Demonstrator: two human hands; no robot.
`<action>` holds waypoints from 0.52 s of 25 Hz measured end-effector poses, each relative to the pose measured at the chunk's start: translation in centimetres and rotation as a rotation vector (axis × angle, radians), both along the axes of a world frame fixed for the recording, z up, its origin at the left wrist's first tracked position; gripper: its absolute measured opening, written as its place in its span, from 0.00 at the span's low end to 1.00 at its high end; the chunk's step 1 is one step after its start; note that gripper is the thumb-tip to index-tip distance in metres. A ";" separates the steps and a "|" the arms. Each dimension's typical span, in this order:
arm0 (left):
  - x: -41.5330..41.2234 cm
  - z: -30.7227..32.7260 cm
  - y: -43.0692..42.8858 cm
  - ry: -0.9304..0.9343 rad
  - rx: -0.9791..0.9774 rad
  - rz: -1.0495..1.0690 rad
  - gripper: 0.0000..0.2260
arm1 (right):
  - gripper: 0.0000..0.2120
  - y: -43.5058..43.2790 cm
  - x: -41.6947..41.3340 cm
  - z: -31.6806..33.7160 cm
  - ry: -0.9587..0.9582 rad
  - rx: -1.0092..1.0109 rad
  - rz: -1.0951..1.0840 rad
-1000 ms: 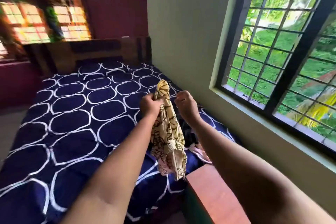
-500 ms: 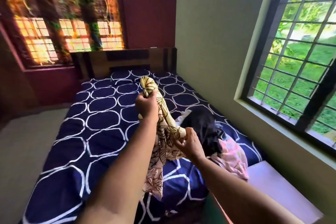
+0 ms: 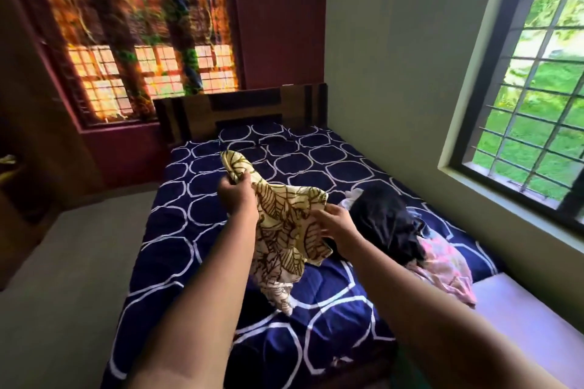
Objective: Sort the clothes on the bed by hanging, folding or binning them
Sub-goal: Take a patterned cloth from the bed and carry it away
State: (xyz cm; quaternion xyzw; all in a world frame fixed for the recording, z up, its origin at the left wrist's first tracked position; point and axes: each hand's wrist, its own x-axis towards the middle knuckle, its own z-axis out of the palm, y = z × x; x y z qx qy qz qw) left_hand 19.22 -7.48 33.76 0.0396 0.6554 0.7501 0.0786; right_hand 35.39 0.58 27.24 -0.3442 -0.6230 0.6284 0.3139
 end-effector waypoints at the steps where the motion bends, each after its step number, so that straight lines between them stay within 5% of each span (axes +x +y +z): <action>1: -0.6 -1.1 -0.9 -0.020 -0.032 -0.022 0.14 | 0.03 -1.0 -0.6 0.9 0.018 -0.033 0.023; 6: -3.2 -5.5 -4.4 -0.014 -0.272 -0.261 0.11 | 0.04 -4.9 -3.0 4.5 0.088 -0.080 0.033; 10: -2.4 -5.9 -7.5 0.116 -0.047 -0.598 0.12 | 0.04 -7.8 -3.6 6.5 0.165 -0.109 -0.116; 13: -1.1 -5.6 -9.6 0.341 0.020 -0.869 0.23 | 0.05 -9.2 -3.5 6.4 0.269 -0.231 -0.282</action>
